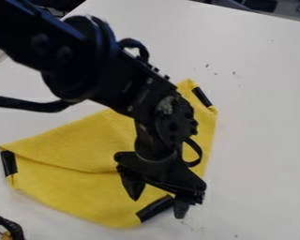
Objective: Fold the cloth from bottom right to the center
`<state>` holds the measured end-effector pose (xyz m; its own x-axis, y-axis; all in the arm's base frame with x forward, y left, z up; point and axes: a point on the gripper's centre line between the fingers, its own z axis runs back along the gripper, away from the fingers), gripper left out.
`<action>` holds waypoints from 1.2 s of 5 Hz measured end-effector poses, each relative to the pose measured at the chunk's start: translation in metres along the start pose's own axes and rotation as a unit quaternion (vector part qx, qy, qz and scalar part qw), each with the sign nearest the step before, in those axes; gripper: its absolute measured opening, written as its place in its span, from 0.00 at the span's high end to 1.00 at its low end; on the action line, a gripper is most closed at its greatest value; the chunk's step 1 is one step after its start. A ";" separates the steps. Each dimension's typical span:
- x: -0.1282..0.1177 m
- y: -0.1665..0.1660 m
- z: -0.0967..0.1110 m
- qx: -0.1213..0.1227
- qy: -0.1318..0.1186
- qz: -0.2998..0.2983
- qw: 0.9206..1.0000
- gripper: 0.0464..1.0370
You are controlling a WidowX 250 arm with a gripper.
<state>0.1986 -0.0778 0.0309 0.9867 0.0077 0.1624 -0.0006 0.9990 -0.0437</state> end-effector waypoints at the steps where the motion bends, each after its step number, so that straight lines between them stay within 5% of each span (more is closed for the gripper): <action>1: -0.002 0.003 -0.005 -0.016 -0.004 0.003 1.000 0.04; 4: -0.008 0.003 -0.015 -0.040 -0.004 0.007 0.999 0.09; 6: -0.006 0.002 -0.020 -0.047 -0.015 0.006 0.999 0.67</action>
<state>0.1956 -0.0771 0.0096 0.9814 0.0217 0.1906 0.0050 0.9904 -0.1384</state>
